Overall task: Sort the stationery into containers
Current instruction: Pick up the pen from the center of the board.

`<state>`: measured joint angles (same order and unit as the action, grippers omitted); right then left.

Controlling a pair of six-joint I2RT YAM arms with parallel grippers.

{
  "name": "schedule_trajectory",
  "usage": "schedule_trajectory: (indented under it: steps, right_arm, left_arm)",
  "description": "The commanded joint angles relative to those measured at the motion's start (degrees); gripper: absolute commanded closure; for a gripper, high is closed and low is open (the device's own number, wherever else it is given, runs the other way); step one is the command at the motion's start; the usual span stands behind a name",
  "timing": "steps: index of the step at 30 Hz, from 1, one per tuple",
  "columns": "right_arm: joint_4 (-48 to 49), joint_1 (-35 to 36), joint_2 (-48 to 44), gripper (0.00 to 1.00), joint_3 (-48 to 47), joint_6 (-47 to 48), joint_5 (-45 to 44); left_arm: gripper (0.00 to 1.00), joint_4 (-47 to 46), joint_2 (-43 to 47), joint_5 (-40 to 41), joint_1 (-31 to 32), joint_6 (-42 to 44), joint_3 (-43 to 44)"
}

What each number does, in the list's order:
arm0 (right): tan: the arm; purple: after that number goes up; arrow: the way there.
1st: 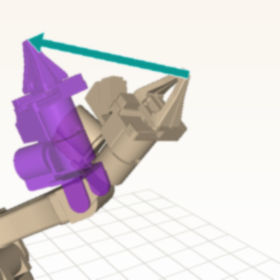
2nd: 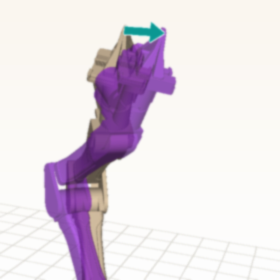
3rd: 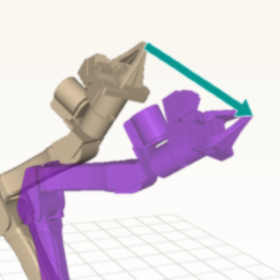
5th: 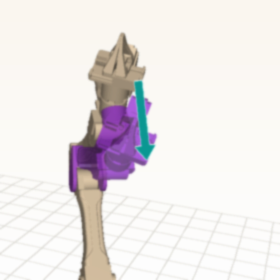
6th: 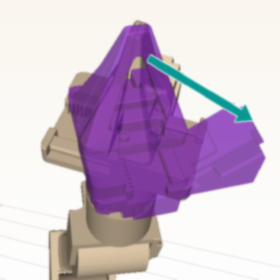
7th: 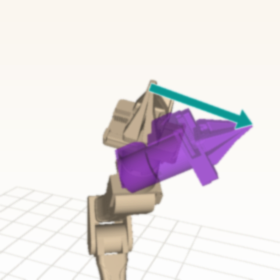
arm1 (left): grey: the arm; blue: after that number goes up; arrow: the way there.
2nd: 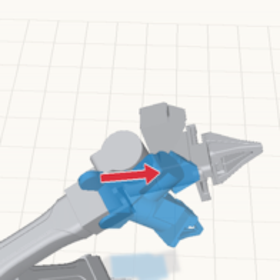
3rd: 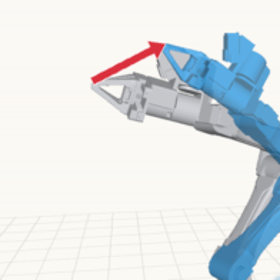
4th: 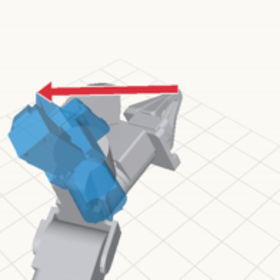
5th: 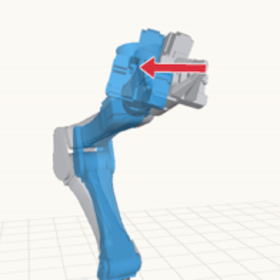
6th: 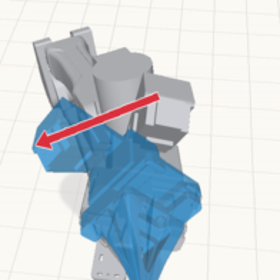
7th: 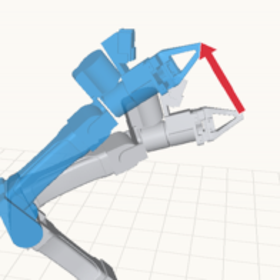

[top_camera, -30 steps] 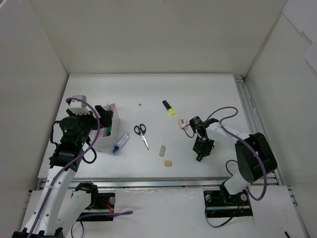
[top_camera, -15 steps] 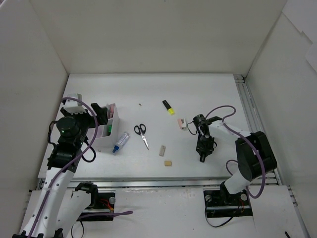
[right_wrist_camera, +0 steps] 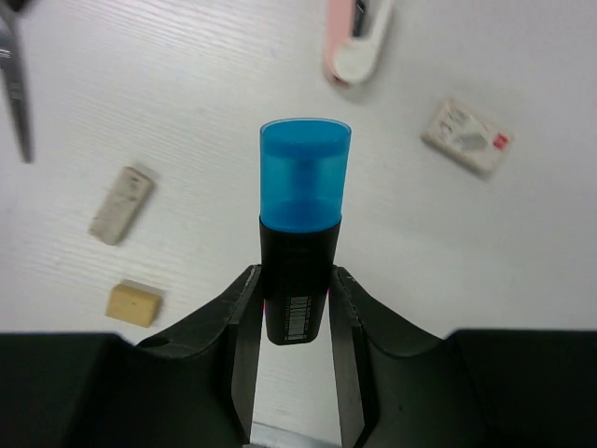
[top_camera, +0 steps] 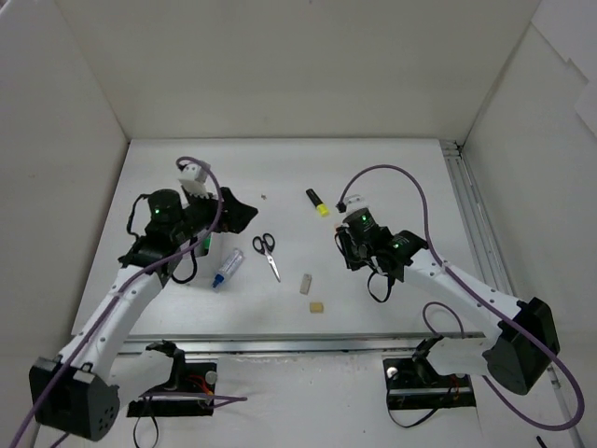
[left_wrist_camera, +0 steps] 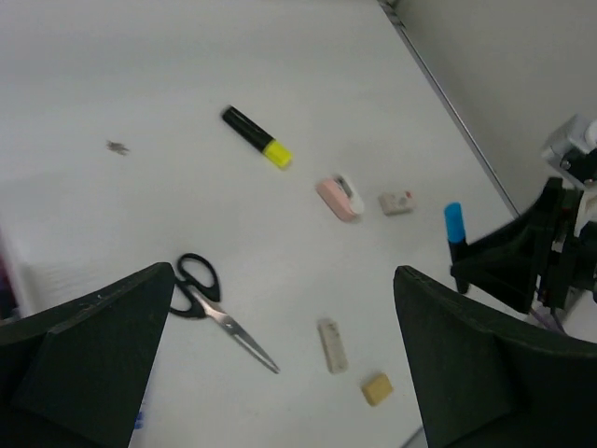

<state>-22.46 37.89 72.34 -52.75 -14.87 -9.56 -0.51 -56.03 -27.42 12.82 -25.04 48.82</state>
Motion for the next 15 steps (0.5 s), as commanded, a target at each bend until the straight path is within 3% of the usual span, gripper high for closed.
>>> schedule_trajectory:
  steps: [1,5,15]
  right_arm:
    - [8.46,2.97,-1.06,1.00,-2.26,8.01,1.56]
    - [11.47,6.40,0.44,1.00,-4.55,9.95,1.65]
    - [18.50,9.48,0.79,1.00,-6.48,11.80,5.86]
  left_arm:
    - [0.01,-7.48,-5.13,-7.04,7.01,-3.62,5.67]
    - [0.00,-8.80,-11.89,-5.37,13.80,-4.23,9.18]
    - [0.02,-7.83,-20.69,3.42,20.31,-8.62,13.23]
